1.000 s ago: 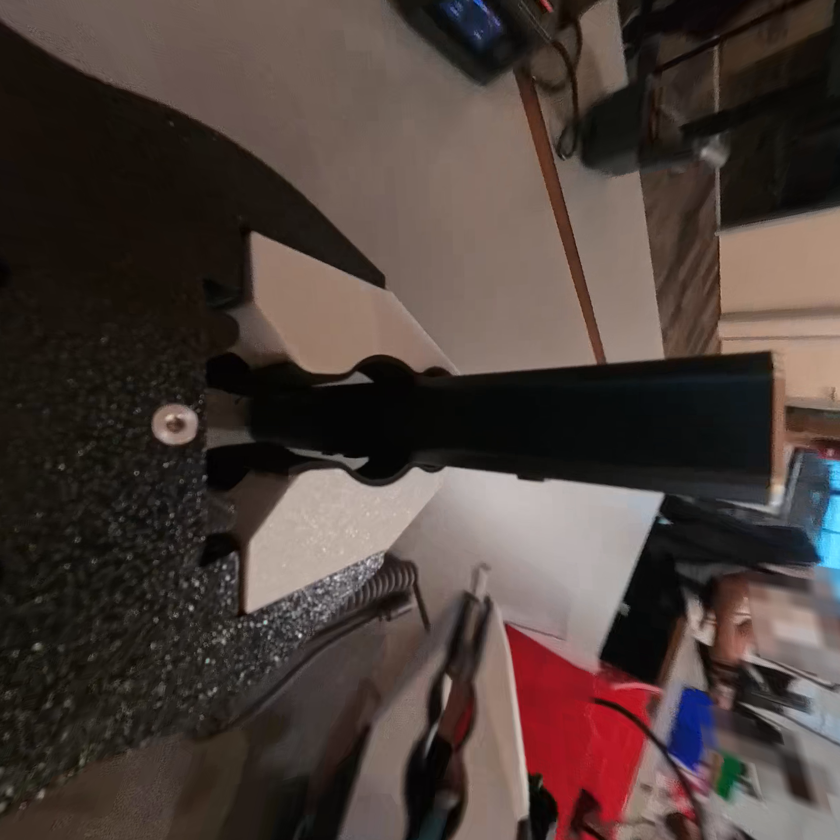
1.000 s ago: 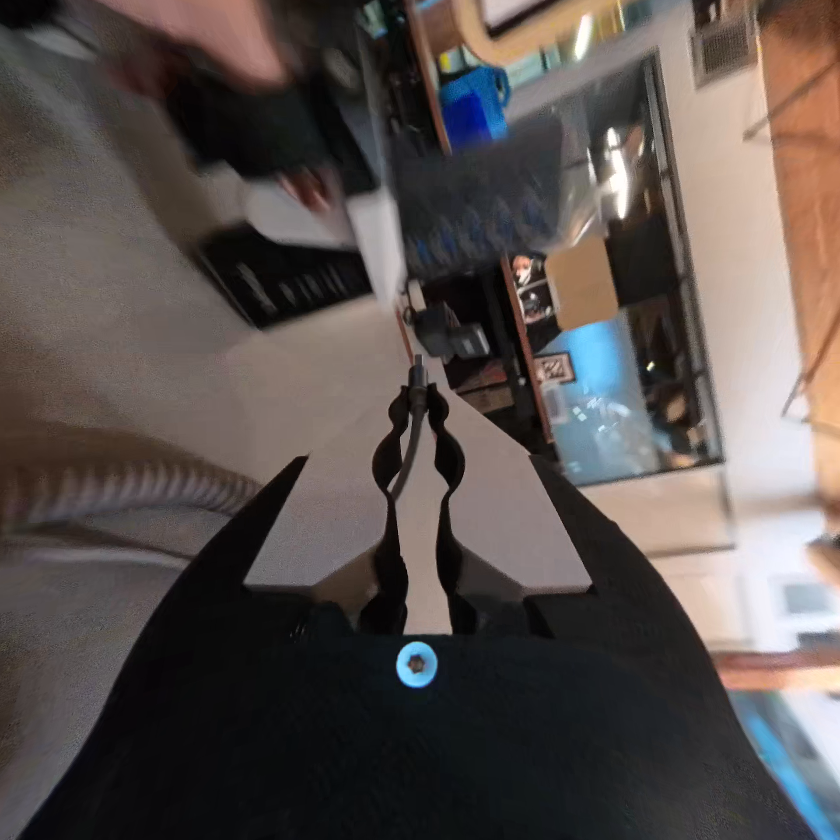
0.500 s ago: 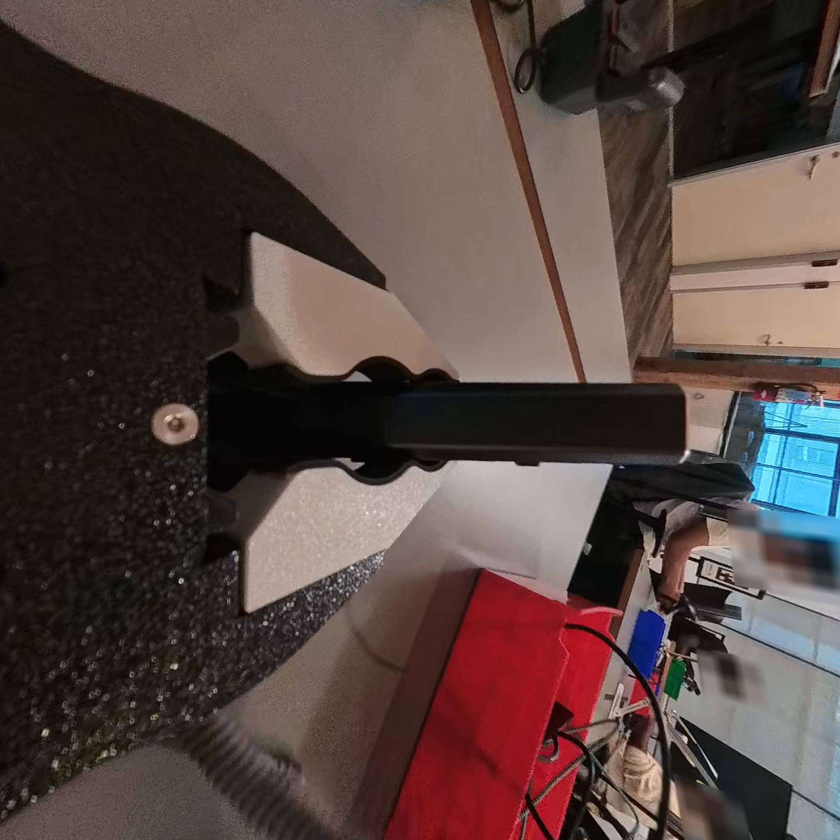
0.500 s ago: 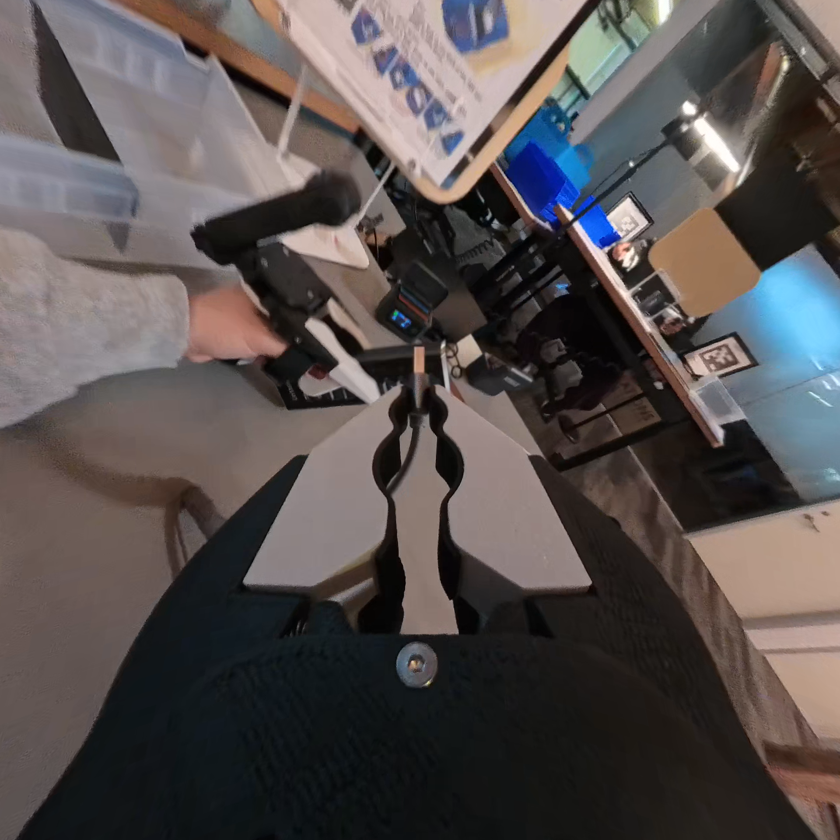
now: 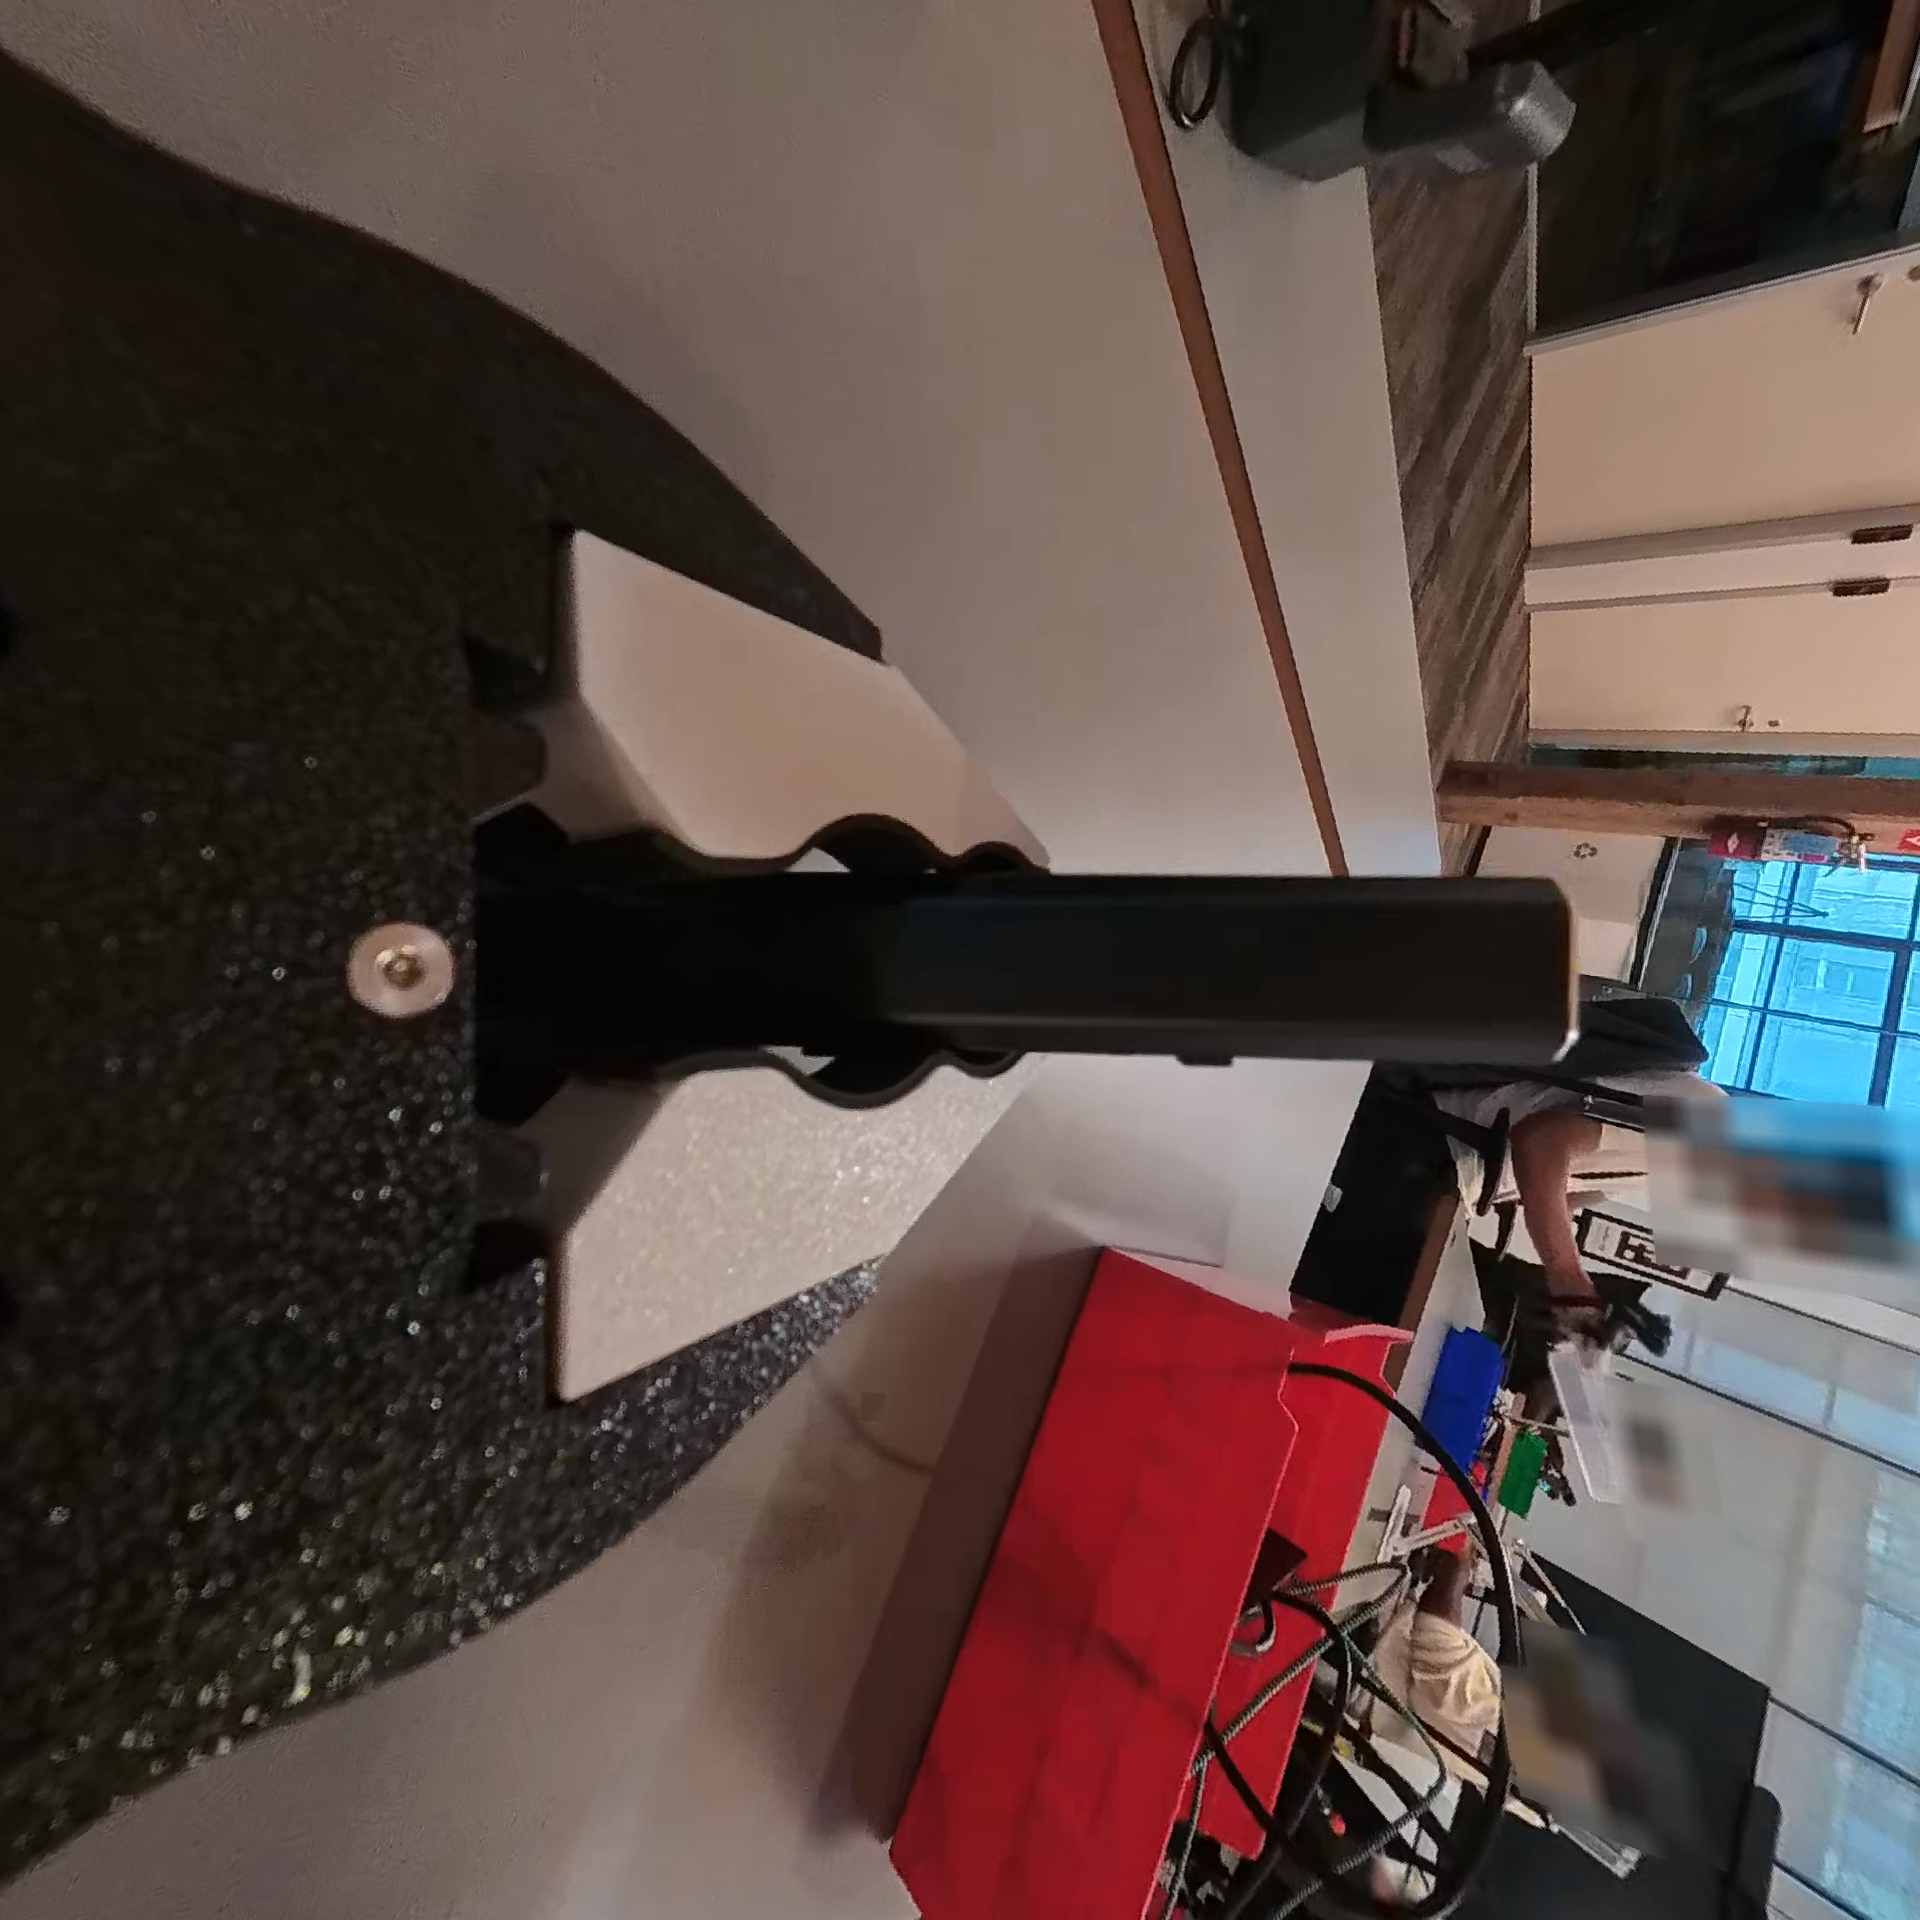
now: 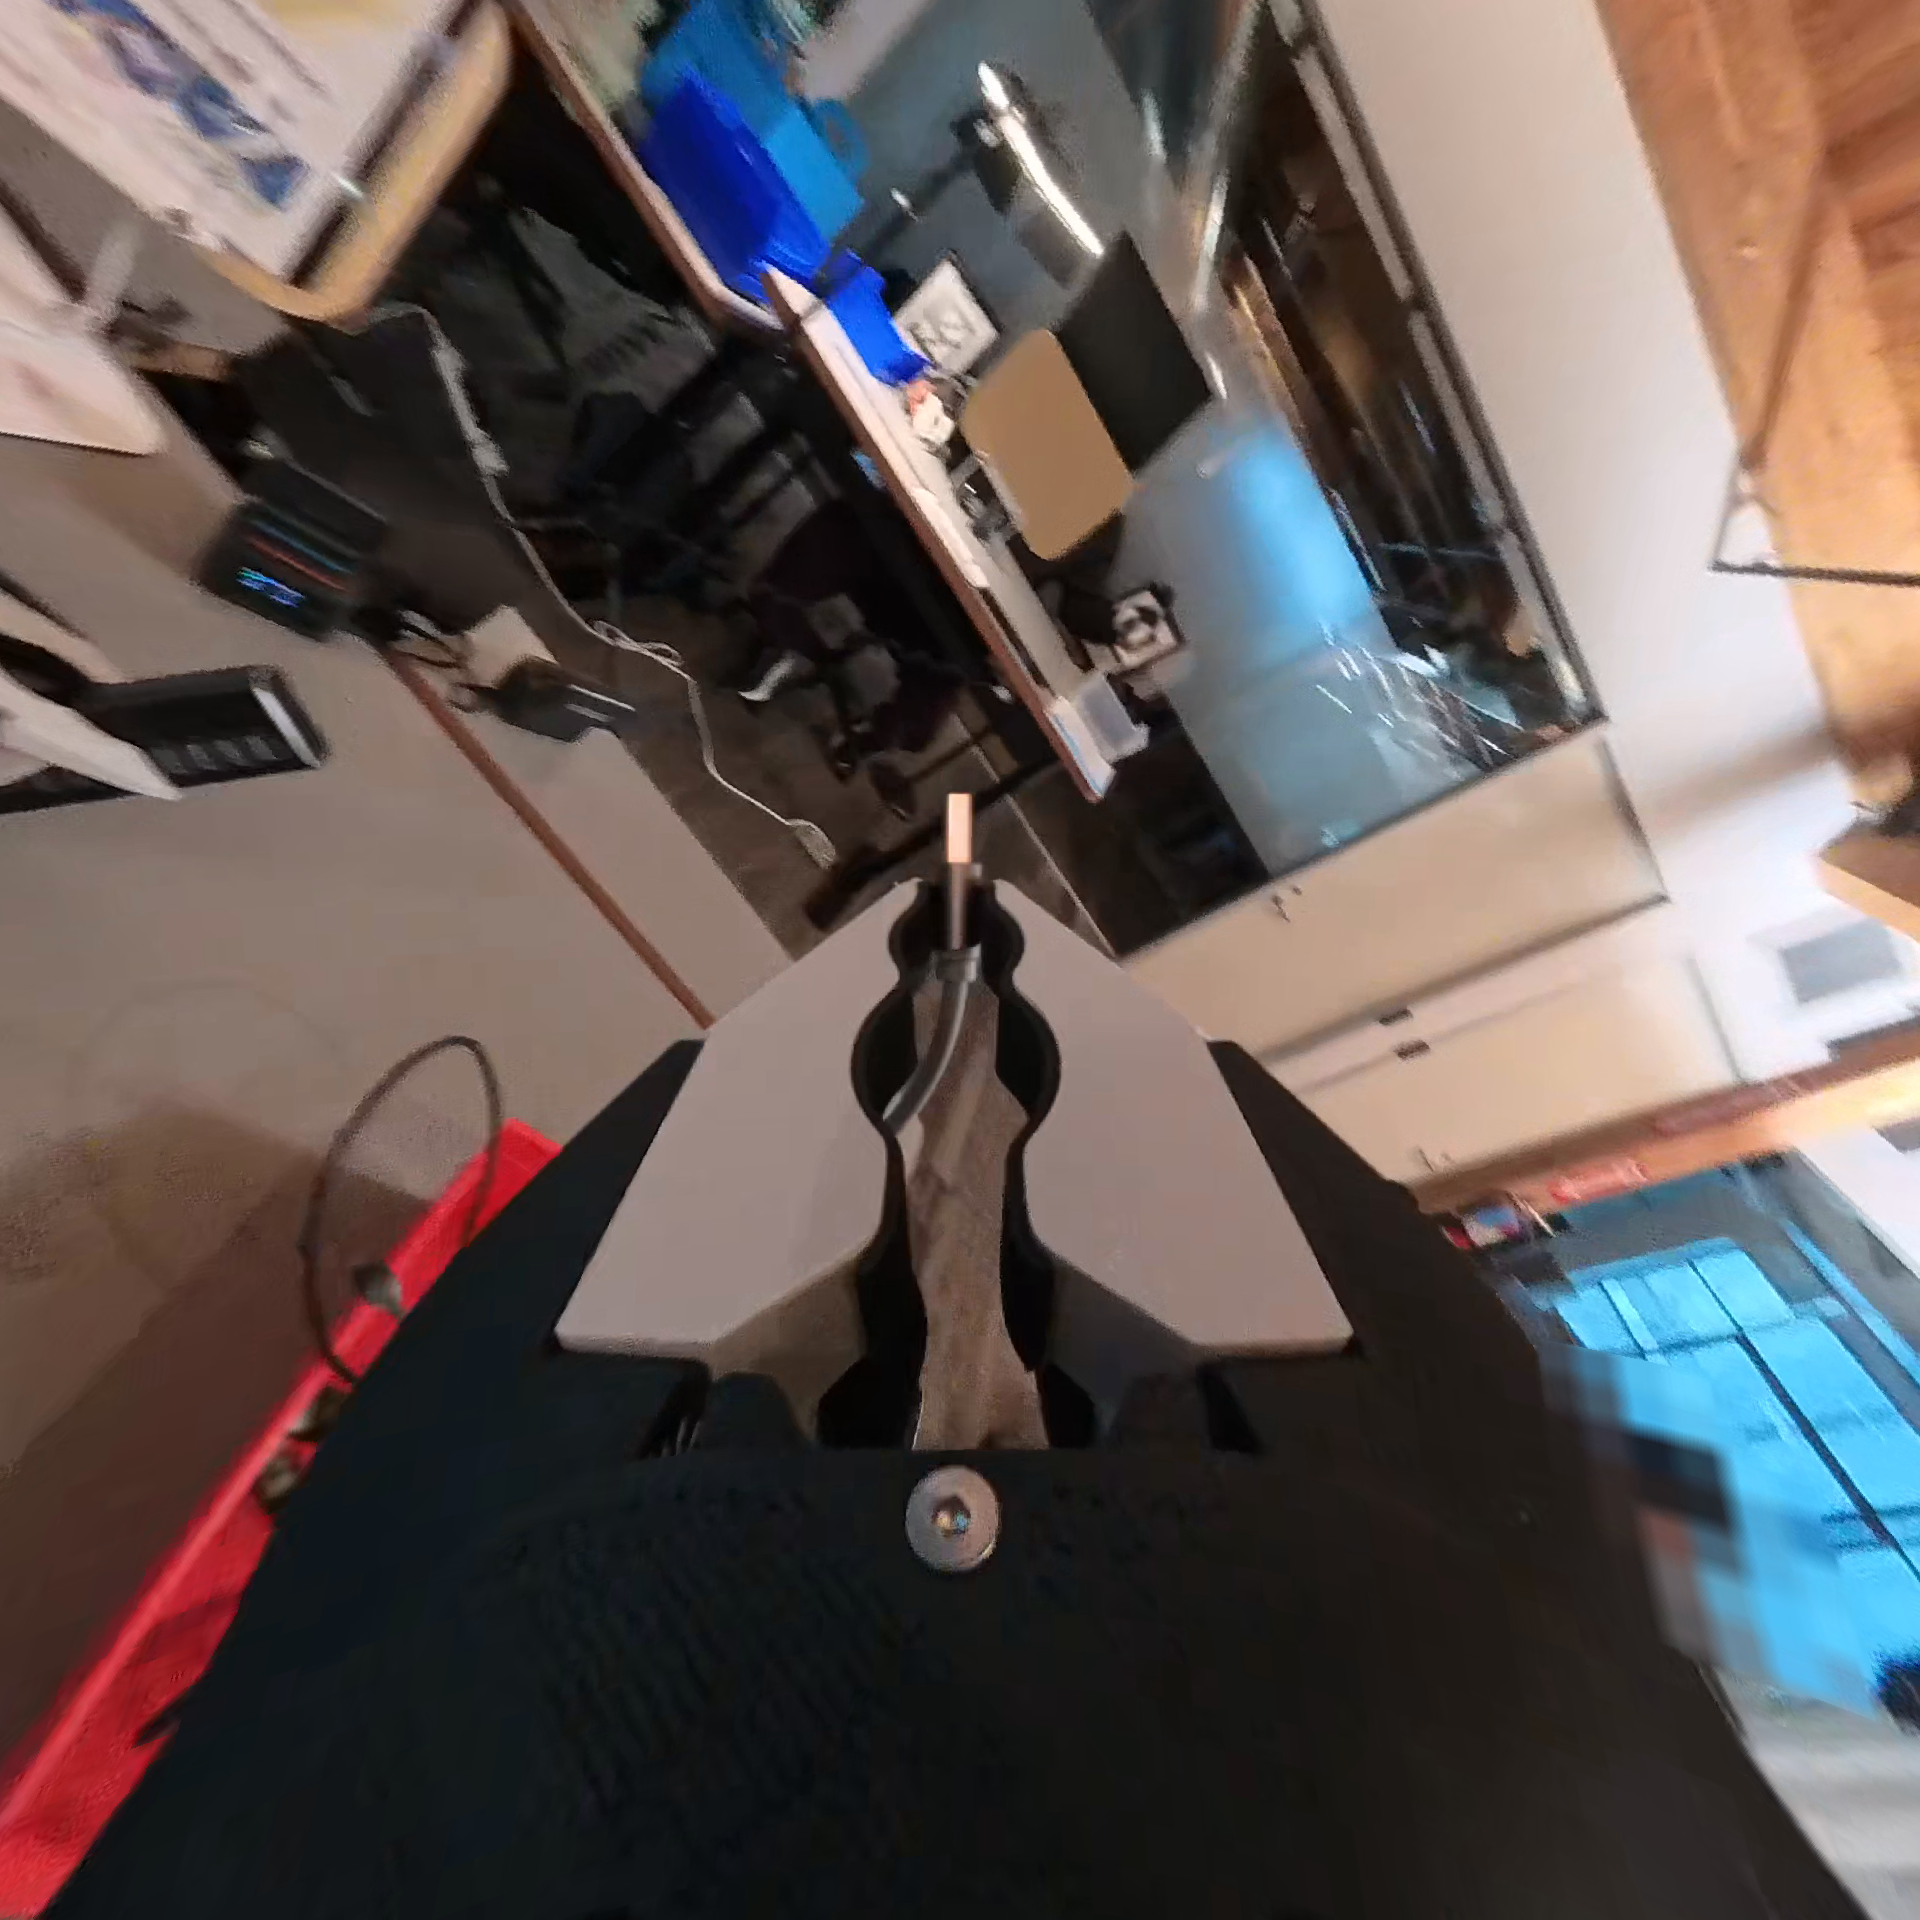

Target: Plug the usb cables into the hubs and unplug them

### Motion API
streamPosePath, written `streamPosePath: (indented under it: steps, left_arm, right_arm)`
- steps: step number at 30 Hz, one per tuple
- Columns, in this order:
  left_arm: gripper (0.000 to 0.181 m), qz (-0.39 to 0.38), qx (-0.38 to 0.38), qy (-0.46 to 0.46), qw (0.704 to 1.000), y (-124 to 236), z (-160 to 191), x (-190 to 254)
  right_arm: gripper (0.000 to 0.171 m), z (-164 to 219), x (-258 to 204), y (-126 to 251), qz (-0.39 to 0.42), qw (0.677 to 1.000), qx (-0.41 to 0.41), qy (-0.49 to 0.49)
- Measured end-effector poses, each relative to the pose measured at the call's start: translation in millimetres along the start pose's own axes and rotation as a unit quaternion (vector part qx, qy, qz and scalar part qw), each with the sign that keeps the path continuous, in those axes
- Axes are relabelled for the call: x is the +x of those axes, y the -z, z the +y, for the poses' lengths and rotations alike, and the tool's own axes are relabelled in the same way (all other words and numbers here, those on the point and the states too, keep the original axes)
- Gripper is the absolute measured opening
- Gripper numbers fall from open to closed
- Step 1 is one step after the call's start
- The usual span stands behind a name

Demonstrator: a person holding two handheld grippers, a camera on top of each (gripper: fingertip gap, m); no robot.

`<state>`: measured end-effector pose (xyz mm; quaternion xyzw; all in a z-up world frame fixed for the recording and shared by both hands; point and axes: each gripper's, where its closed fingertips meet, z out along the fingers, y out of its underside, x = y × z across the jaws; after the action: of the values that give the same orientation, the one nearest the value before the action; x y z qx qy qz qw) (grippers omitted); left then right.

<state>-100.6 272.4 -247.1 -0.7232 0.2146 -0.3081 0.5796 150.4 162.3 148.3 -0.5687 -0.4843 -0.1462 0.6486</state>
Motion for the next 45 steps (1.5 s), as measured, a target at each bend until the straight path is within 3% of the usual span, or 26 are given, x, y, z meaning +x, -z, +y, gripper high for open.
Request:
streamPosePath:
  steps: [5,11,19,27,29,32,34,38,41,45]
  left_arm:
    - [0.026,0.023,-0.002,-0.012,1.0,-2,1,9]
    - [0.026,0.032,-0.007,-0.021,0.999,-3,3,14]
    - [0.026,0.033,-0.008,-0.019,0.999,-3,3,14]
    - [0.026,0.036,-0.012,-0.022,0.999,-4,4,15]
    - [0.026,0.036,-0.013,-0.023,0.999,-4,4,16]
    - [0.026,0.04,-0.013,-0.027,0.999,-4,4,18]
    - [0.026,0.046,-0.011,-0.032,0.998,-4,3,21]
    - [0.026,0.079,0.002,-0.076,0.994,-5,-2,40]
    - [0.026,0.108,0.012,-0.145,0.984,-5,-9,67]
    - [0.026,0.178,0.03,-0.206,0.962,-7,-16,120]
  right_arm:
    - [0.006,47,39,-2,0.041,0.996,-0.077,0.011]
    - [0.007,132,21,-13,0.02,0.986,-0.164,0.004]
    - [0.007,242,-82,-17,-0.139,0.948,-0.285,-0.03]
    - [0.007,322,-197,23,-0.36,0.838,-0.404,-0.07]
    - [0.02,329,-207,25,-0.368,0.823,-0.421,-0.103]
    - [0.058,328,-186,21,-0.321,0.831,-0.439,-0.118]
    - [0.077,314,-159,13,-0.263,0.858,-0.426,-0.111]
    - [0.093,231,-140,-21,-0.208,0.93,-0.287,-0.098]
    - [0.092,160,-188,-46,-0.273,0.944,-0.176,-0.063]
    - [0.092,117,-266,-75,-0.347,0.927,-0.124,0.071]
